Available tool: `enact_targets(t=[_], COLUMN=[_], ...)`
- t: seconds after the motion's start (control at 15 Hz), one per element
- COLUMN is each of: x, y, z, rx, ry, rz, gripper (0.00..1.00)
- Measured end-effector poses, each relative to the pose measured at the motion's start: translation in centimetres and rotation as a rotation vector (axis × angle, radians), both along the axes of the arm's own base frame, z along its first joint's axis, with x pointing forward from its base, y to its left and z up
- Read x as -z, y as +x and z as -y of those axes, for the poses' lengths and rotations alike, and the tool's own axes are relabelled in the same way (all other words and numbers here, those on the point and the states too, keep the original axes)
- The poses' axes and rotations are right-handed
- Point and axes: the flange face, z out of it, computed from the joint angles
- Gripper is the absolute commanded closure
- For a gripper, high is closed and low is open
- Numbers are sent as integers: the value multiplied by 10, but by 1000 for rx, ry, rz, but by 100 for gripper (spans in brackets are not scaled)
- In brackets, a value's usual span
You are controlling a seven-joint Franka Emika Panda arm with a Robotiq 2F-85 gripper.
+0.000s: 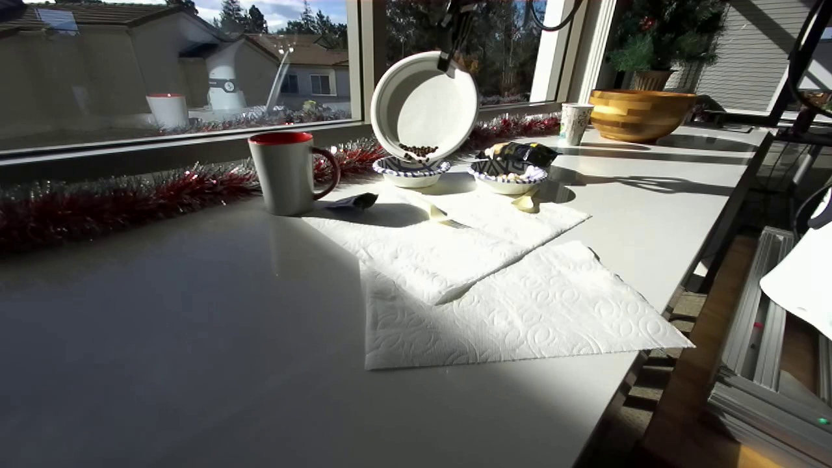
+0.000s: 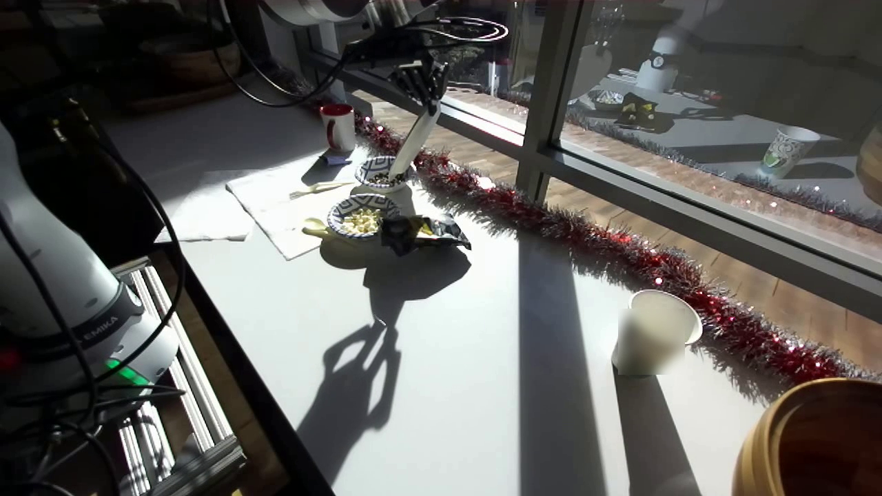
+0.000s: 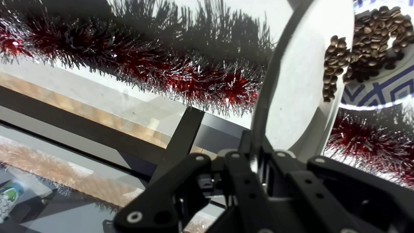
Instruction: Pour the beans on the plate into the bowl
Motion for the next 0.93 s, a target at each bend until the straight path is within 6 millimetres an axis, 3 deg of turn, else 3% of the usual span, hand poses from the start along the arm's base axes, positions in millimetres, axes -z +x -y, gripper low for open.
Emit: enact_targets(t=[0.93], x=[-11], y=[-7], z=[-38], rx=[-62], ry=[-118], rz=[59], gripper=[99])
